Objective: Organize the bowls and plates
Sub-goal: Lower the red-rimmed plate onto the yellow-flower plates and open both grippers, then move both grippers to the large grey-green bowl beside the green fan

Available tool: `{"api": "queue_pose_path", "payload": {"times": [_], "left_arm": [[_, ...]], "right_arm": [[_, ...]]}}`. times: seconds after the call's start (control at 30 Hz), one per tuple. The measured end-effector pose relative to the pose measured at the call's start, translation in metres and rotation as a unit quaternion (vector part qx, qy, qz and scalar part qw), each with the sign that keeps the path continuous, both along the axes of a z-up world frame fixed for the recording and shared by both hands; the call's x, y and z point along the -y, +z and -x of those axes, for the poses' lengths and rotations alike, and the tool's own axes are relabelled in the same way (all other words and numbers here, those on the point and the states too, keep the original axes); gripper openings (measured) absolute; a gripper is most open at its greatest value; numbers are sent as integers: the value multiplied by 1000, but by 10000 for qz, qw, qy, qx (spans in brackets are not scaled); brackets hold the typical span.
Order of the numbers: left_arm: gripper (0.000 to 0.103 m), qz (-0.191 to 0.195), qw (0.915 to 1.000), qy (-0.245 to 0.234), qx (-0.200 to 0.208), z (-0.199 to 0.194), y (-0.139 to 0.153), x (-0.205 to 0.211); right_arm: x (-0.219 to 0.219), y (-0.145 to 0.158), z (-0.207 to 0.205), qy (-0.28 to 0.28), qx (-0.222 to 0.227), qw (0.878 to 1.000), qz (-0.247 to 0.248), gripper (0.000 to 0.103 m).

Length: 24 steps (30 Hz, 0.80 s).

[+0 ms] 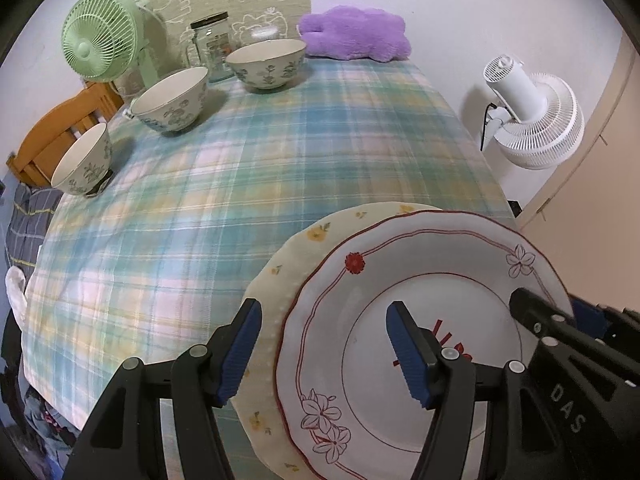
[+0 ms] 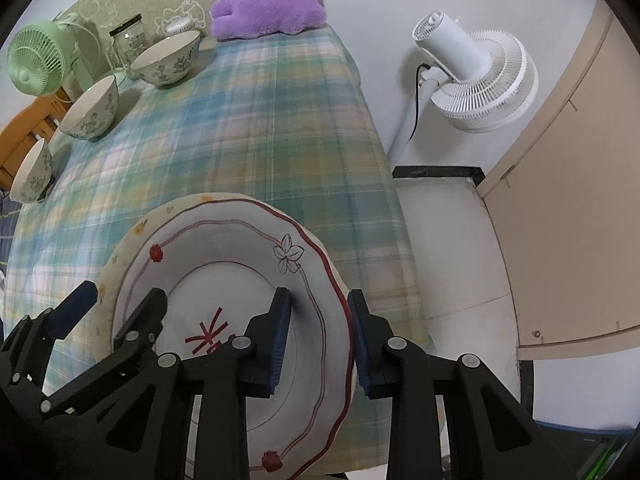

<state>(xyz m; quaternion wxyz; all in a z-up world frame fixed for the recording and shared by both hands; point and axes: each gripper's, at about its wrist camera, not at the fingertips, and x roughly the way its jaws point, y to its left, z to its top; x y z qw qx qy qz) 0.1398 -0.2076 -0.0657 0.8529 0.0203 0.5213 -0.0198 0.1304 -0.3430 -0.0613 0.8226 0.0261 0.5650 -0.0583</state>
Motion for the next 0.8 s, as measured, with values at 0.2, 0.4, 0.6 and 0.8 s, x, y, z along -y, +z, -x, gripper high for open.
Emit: {"api": "queue_pose_path", "payload": {"times": [0.2,0.4,0.6,0.8], "left_arm": [[66,-1,9999,61,-114,0,-4,-5],[67,81,9997,70,-227,3,-8,-10],[76,176,9995,100,-248,6,-8,-14],[86,356,9988,299,-174,10,-3,-28]], "right_arm": [[-4,-12,-2,-29,-140,9998,-115,35],[-8,-13,-1,-108,-140,9998,-67,37],[-7,-14,-1,-159,-193,9996,89,39],[0,-9,3,-193,-23,9997,-163,57]]}}
